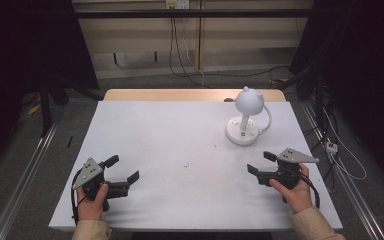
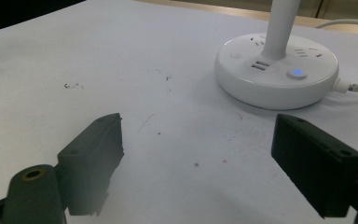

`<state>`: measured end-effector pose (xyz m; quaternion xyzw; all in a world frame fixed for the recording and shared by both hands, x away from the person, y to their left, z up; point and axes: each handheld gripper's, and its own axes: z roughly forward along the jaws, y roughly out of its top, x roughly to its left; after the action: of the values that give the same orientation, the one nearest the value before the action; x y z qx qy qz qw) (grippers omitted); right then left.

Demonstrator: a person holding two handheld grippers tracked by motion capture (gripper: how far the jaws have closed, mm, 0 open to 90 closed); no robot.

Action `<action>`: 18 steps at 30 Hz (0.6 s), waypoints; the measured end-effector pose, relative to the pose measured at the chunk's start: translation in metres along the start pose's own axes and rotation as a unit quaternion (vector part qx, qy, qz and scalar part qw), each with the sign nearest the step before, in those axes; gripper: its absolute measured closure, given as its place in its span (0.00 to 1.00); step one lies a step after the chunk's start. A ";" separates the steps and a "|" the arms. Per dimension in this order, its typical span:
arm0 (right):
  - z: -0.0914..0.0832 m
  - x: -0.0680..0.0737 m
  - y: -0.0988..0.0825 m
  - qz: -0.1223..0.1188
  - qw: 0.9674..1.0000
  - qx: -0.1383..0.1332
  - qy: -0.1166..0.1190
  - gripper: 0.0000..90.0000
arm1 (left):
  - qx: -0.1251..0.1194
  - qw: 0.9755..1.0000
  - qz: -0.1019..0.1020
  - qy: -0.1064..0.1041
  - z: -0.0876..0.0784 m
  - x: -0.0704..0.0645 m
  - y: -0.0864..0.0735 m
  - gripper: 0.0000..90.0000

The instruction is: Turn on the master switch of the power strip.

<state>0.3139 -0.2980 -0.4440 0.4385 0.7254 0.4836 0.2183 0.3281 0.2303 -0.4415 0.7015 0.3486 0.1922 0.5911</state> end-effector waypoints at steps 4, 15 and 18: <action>-0.001 0.002 -0.004 -0.004 1.000 0.006 0.000 0.18 | 0.000 1.000 0.001 -0.001 0.000 0.000 0.000 0.03; -0.010 0.004 -0.010 -0.005 1.000 0.006 0.003 0.18 | 0.002 1.000 0.003 -0.001 0.001 -0.001 0.000 0.03; -0.013 0.004 -0.011 -0.007 1.000 0.006 0.002 0.18 | 0.000 1.000 0.002 -0.001 0.001 -0.002 0.000 0.03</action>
<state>0.2980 -0.3026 -0.4475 0.4334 0.7320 0.4784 0.2177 0.3278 0.2284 -0.4412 0.7025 0.3466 0.1921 0.5911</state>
